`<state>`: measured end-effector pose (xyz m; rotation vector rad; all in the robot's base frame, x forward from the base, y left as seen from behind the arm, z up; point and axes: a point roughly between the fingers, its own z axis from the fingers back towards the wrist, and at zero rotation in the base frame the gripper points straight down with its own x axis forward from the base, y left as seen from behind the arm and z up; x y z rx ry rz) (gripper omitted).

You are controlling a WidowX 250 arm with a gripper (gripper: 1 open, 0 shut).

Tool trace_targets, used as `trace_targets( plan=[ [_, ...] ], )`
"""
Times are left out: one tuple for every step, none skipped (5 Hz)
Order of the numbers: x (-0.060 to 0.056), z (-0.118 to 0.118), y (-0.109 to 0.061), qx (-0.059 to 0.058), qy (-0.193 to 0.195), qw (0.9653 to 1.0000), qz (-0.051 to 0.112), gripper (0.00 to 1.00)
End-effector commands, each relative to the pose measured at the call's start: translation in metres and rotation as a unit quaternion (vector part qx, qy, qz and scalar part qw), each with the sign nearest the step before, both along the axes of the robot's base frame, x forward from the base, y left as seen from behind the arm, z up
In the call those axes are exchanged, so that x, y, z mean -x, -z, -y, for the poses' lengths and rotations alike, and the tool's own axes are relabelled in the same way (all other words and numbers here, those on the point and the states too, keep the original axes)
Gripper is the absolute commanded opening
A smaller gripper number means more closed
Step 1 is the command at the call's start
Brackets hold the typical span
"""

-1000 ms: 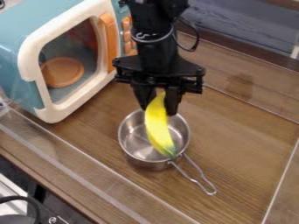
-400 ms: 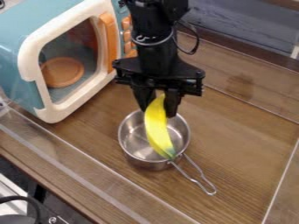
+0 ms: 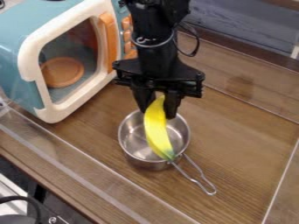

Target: Put the banana in the silver pot

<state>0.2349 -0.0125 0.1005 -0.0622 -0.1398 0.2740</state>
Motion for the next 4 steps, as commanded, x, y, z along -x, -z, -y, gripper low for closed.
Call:
trace_targets(
  plan=[
    [-0.0017, 0.0007, -0.0098, -0.004, 0.005, 0.9998, 0.019, 0.0],
    [-0.0014, 0.001, -0.0099, -0.005, 0.006, 0.9998, 0.019, 0.0],
    [-0.0011, 0.0011, -0.01, -0.007, 0.007, 0.9998, 0.018, 0.0],
    [-0.0014, -0.0001, -0.01, -0.008, 0.005, 0.9998, 0.017, 0.0]
  ],
)
